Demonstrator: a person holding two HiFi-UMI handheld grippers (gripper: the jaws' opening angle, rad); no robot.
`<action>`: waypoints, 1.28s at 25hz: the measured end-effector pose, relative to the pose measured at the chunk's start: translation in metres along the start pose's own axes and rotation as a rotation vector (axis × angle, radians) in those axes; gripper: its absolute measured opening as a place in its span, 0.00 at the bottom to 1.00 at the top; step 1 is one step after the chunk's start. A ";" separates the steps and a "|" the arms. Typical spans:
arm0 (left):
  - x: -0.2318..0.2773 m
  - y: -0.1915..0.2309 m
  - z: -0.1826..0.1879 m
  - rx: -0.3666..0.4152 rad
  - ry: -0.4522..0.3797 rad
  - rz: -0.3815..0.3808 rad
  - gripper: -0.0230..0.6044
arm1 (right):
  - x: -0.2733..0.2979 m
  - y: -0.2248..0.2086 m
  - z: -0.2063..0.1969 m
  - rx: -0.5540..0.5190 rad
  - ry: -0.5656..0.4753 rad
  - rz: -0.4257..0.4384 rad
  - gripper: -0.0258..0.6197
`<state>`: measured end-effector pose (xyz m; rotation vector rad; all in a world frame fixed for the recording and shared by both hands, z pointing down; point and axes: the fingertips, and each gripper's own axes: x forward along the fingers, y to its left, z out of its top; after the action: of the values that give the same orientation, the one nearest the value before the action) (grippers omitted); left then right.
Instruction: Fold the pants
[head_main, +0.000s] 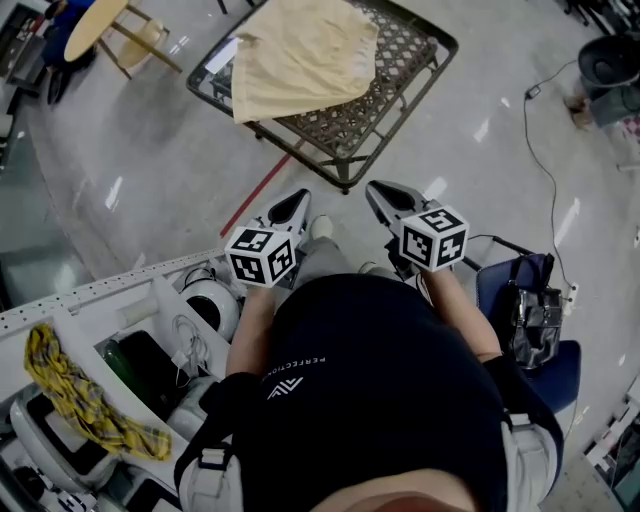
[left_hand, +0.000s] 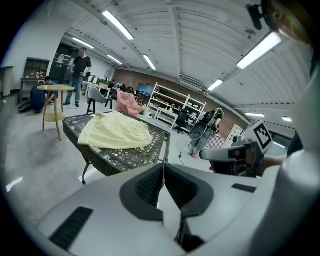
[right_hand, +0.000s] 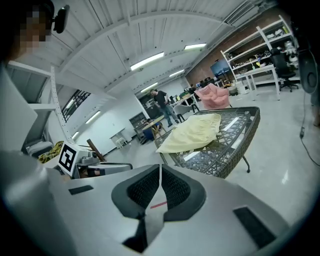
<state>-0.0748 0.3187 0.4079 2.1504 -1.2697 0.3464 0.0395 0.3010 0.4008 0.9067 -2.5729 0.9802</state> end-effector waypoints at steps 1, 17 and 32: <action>0.003 0.007 0.004 0.000 0.003 0.000 0.07 | 0.006 -0.002 0.004 0.004 0.002 -0.003 0.10; 0.030 0.106 0.041 0.026 0.089 -0.029 0.07 | 0.103 -0.009 0.042 0.030 0.034 -0.058 0.10; 0.058 0.129 0.044 0.015 0.148 -0.097 0.07 | 0.128 -0.028 0.056 -0.005 0.056 -0.108 0.10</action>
<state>-0.1598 0.2051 0.4503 2.1474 -1.0791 0.4665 -0.0428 0.1872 0.4275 0.9915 -2.4515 0.9540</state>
